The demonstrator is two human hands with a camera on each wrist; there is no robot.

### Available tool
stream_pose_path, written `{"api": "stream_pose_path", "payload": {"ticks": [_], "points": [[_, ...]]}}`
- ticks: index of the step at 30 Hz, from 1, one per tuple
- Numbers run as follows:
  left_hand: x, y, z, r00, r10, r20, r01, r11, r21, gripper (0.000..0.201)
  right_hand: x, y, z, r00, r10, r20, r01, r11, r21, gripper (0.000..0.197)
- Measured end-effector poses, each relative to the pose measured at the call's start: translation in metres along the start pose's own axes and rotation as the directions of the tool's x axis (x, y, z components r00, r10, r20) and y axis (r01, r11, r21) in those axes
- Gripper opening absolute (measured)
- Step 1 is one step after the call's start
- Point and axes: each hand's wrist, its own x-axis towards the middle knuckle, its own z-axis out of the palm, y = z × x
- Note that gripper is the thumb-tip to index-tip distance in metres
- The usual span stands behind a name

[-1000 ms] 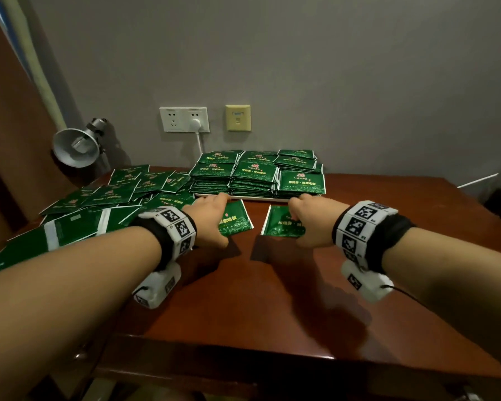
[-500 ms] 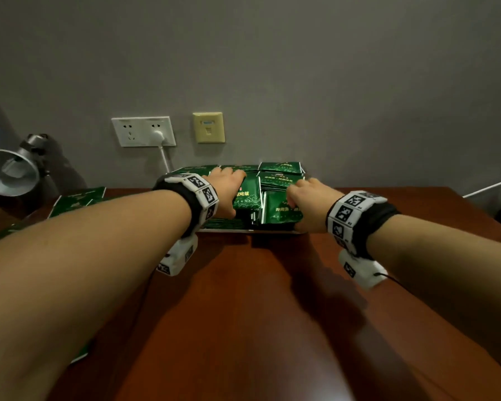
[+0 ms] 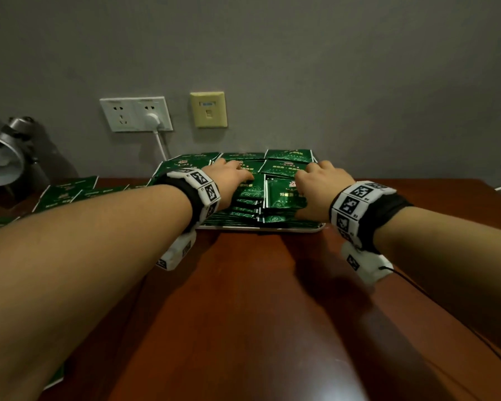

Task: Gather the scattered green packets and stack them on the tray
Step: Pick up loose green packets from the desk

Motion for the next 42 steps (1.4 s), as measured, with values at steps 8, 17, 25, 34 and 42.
{"api": "stream_pose_path", "payload": {"ticks": [8,17,25,34,42], "points": [[-0.009,0.014,0.010,1.000,0.014,0.005,-0.014,0.999,0.029,0.099,-0.009,-0.009,0.004,1.000,0.021,-0.012,-0.021,1.000,-0.007,0.085],[-0.006,0.018,0.021,0.992,-0.011,-0.124,0.014,1.000,0.024,0.086,-0.004,-0.022,0.015,0.992,0.001,-0.122,0.002,1.000,0.026,0.062],[-0.011,0.020,0.026,0.990,-0.001,-0.138,0.004,1.000,0.018,0.086,-0.005,-0.026,0.019,0.991,-0.002,-0.135,0.006,1.000,0.027,0.073],[-0.067,0.014,0.008,0.993,-0.066,-0.098,0.064,0.998,-0.023,0.097,-0.030,-0.066,-0.013,0.978,-0.053,-0.200,0.062,0.997,0.038,0.074],[-0.206,-0.058,0.013,0.948,-0.252,0.197,0.255,0.967,0.009,0.082,-0.073,-0.176,-0.038,0.931,-0.362,-0.050,0.365,0.930,0.053,0.063]]}}
